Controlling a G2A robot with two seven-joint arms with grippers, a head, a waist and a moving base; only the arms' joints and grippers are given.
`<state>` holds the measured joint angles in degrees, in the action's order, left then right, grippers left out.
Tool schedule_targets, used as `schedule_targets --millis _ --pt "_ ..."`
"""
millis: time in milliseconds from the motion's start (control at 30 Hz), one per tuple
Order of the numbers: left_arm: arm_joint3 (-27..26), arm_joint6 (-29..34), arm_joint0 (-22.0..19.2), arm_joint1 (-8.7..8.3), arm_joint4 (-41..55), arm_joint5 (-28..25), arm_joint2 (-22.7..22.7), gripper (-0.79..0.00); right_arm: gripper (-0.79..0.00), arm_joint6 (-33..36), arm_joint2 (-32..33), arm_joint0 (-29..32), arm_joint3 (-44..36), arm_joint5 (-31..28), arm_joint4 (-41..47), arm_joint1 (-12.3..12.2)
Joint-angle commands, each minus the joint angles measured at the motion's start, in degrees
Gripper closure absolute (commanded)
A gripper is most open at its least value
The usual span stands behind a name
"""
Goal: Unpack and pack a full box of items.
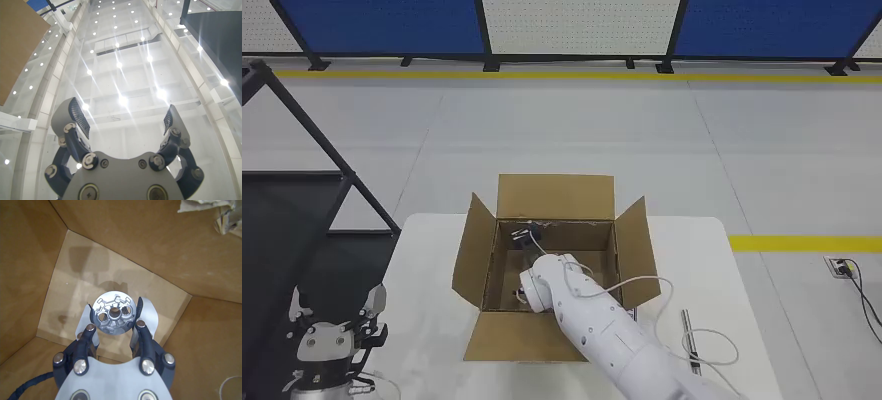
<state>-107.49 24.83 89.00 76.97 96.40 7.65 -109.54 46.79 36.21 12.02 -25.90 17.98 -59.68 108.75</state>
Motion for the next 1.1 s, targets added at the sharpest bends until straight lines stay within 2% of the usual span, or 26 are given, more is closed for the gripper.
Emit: schedule_targets --millis 0,33,67,100,133,433,700,900,1067 --pt "-0.04 0.02 0.05 0.01 -0.05 -0.07 0.02 -0.785 -0.163 -0.48 0.02 -0.52 1.62 -0.13 0.31 0.63" --pt "-0.07 0.02 0.06 0.02 -0.05 -0.08 0.02 -0.785 -0.262 -0.69 0.04 -0.75 2.27 -0.29 0.47 0.92" --pt "-0.09 0.02 0.06 0.02 -0.08 -0.12 0.01 -0.785 -0.409 -0.93 0.06 -0.97 2.90 -0.41 0.58 1.19" --pt "-0.10 0.04 0.07 0.03 -0.13 -0.18 0.01 -0.785 -0.622 -1.10 0.09 -1.16 3.48 -0.57 0.72 1.45" --pt "-0.11 0.02 0.09 0.03 -0.21 -0.17 0.01 -0.785 -0.785 -1.24 0.13 -1.36 4.04 -0.73 0.84 1.69" --pt "-0.49 -0.72 -0.12 0.03 -1.33 -0.10 0.57 -0.785 -0.785 -3.27 0.79 -2.66 6.81 -0.50 1.05 3.05" --pt "-0.73 -1.41 -0.75 0.00 -2.65 0.19 1.44 -0.785 -0.785 -5.24 1.38 -2.04 1.98 4.43 -1.87 2.69" --pt "-0.77 -1.96 -1.44 -0.04 -3.99 0.62 2.51 -0.785 -0.785 -2.46 2.46 1.51 -10.77 8.49 -8.42 0.13" --pt "-0.73 -2.02 -1.70 -0.05 -4.36 0.81 3.05 -0.785 -0.785 4.54 6.02 9.96 -29.83 12.51 -20.27 -4.50"
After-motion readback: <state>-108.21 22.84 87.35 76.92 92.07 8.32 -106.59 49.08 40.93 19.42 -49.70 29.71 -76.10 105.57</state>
